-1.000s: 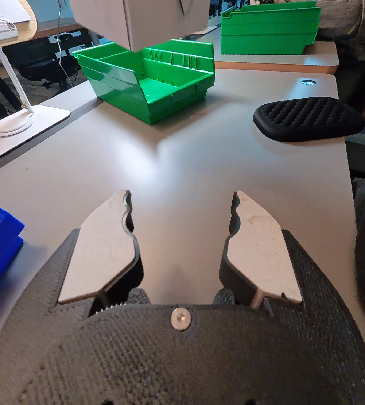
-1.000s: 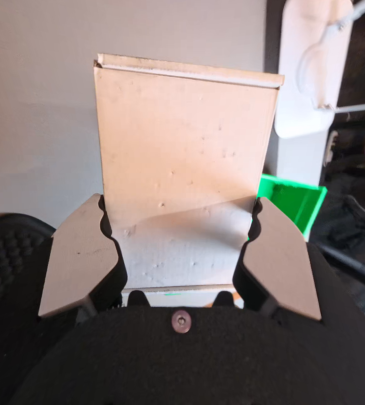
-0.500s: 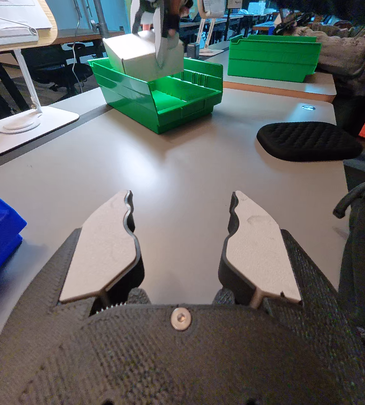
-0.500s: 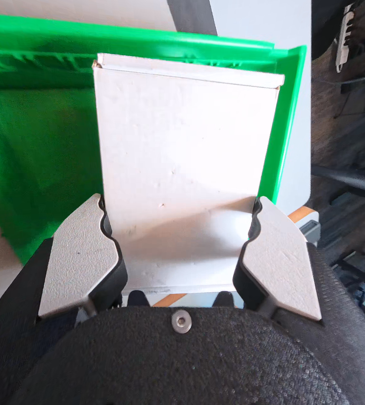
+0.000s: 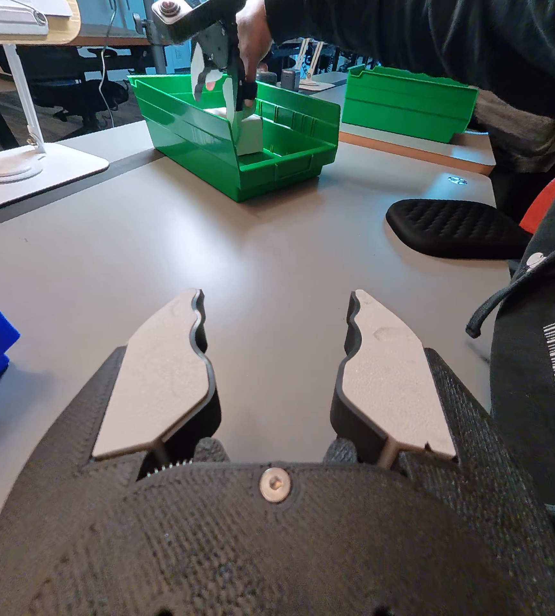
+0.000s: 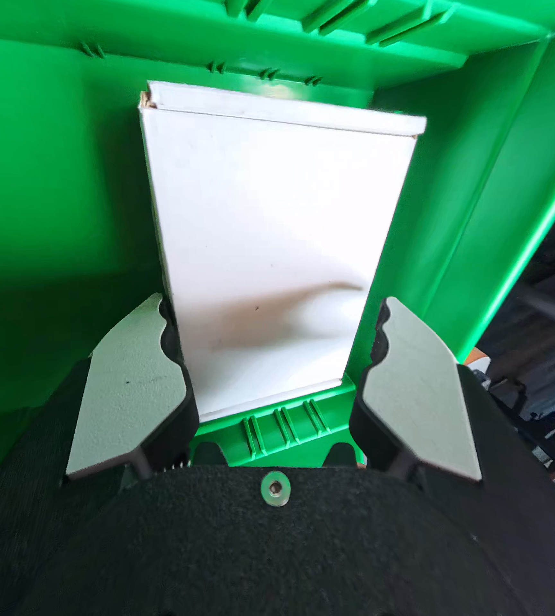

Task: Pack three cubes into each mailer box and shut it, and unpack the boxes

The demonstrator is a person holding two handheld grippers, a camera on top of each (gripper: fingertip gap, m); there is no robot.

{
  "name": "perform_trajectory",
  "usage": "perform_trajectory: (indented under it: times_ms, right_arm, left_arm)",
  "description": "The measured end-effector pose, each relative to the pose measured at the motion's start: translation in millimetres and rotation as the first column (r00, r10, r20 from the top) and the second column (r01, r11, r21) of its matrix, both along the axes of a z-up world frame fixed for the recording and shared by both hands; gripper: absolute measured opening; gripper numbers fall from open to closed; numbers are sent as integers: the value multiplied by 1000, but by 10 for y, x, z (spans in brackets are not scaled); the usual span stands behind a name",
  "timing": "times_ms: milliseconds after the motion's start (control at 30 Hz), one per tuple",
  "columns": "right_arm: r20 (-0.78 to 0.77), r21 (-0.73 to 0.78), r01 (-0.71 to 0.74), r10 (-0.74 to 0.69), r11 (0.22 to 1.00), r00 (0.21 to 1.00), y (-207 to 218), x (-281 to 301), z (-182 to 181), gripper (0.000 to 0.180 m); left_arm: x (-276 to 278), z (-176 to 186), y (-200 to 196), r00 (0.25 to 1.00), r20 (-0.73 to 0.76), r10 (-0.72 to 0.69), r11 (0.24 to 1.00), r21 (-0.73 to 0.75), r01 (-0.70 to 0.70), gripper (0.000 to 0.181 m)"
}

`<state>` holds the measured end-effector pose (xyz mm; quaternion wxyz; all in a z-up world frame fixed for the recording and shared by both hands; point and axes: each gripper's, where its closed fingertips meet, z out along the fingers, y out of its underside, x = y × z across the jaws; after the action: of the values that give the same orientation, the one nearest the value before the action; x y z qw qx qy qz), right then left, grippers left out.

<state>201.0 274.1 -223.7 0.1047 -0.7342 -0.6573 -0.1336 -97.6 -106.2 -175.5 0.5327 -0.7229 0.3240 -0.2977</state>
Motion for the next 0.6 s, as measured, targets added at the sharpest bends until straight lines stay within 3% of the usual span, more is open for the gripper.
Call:
perform_trajectory:
  times_ms: [133,267,333,433,533,600]
  right_arm:
    - [-52,93,-4,9,996,999,-43,-69,194,107]
    - [-325,191,45,21,981,945,-368,-446,627,97]
    - [-509,209,84,36,974,860,-686,-706,877,95]
    - [-749,145,102,42,984,662,-1379,-1076,1110,91]
    - [-879,26,91,-21,996,477,-2090,-1331,1052,88]
    - [-908,-43,80,-72,996,412,-2485,-1436,867,87]
  left_arm:
    - [-8,24,-15,1000,0,4,1000,20,-4,81]
    - [-29,68,-26,1000,10,14,999,38,-14,81]
    - [-31,83,-38,1000,11,13,999,44,-13,81]
    - [-33,106,-53,1000,11,16,998,54,-16,80]
    - [-59,128,-48,1000,5,29,997,70,-29,80]
    - [-118,166,-11,999,7,51,995,83,-52,80]
